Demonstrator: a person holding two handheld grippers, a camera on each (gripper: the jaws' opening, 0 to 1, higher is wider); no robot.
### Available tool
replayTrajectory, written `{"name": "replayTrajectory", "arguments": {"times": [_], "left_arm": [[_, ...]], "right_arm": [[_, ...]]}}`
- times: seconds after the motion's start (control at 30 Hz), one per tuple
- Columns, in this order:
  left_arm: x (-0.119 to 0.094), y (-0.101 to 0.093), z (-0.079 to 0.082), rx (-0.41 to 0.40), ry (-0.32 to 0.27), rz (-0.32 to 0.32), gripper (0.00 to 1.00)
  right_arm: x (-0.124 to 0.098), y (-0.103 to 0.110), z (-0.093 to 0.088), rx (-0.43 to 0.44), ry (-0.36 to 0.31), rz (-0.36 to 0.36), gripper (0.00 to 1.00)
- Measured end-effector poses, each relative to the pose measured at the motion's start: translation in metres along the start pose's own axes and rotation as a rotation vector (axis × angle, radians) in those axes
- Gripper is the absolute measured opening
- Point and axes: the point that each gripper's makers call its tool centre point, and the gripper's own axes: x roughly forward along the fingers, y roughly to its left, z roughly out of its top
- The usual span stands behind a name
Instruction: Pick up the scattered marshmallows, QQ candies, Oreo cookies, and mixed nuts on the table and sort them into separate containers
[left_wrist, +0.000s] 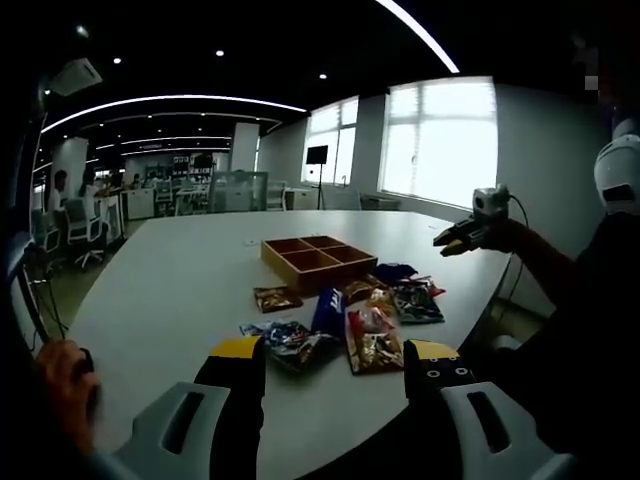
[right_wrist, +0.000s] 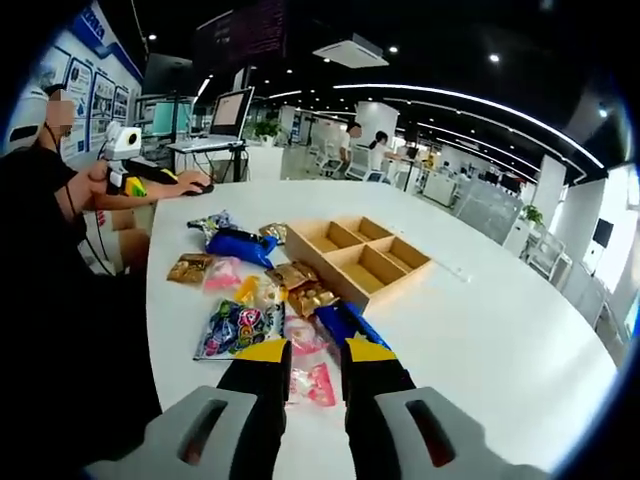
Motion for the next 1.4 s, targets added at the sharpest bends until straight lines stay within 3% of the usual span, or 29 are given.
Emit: {"name": "replayTrajectory", "arguments": {"times": [0.63, 1.4], "left_arm": [[-0.001, -0.002, -0.002, 0.0, 0.006, -0.003, 0.6], [0.0, -0.005, -0.003, 0.002, 0.009, -0.006, 0.6]], "right_arm": [[0.016, -0.005, 0.003, -0.086, 0.067, 0.02, 0.18], [0.039, -0.012, -0.002, -0.127, 0.121, 0.043, 0.22]]}}
